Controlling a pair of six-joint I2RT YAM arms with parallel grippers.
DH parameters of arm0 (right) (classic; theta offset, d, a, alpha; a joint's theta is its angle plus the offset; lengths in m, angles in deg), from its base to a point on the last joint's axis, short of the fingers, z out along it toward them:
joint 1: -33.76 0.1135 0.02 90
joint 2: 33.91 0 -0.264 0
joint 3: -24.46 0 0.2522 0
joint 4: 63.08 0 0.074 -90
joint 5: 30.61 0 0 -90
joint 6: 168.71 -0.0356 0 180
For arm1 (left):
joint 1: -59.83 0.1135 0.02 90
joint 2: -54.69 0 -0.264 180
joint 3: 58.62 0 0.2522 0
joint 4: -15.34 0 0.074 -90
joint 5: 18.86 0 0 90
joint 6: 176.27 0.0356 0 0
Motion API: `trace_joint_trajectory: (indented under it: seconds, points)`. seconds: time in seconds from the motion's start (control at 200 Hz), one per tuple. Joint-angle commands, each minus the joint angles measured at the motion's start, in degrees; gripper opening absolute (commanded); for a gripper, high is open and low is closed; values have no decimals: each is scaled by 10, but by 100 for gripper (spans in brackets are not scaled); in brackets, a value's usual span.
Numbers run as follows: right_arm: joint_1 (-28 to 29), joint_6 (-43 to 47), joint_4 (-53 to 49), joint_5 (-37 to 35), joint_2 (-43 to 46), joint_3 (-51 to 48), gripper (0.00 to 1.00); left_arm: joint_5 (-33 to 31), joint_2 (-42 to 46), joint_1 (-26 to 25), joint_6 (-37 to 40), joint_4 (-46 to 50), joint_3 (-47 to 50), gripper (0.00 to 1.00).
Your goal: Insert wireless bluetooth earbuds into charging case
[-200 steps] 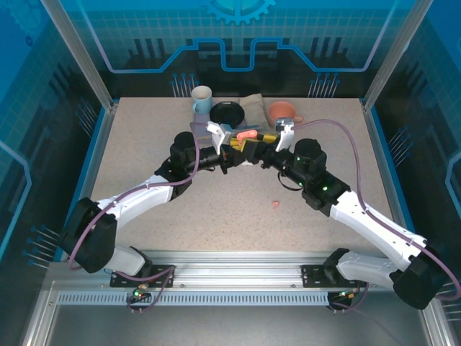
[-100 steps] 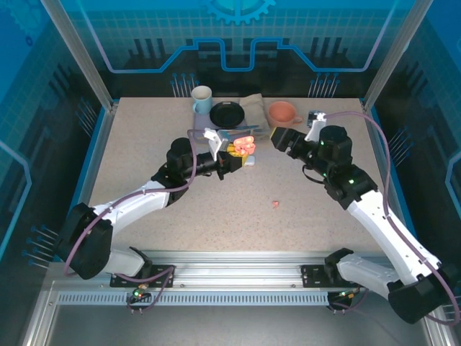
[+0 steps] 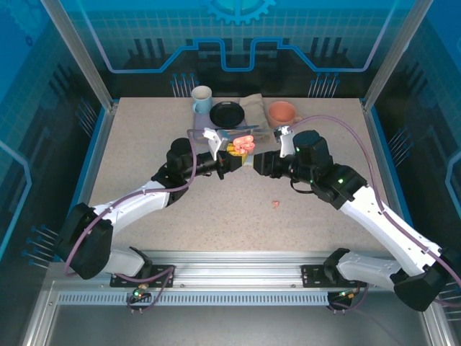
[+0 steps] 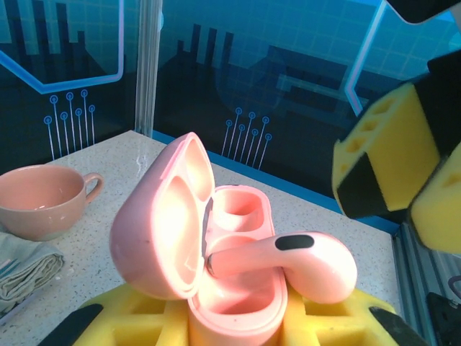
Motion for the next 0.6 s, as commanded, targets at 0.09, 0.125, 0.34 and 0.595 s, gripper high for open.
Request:
trace_joint_trajectory:
  seconds: [0.09,0.125,0.34,0.595]
  points:
    - [8,10,-4,-4,-16,19,33,-5,-3,0,-5,-24,-13,0]
    - [8,10,-2,2,-20,23,29,-6,-3,0,-5,-23,-12,0]
    - [13,7,11,16,-41,41,23,-5,-3,0,-5,-25,-9,0]
    - [16,-1,27,34,-66,57,18,-4,-4,0,-4,-24,-8,0]
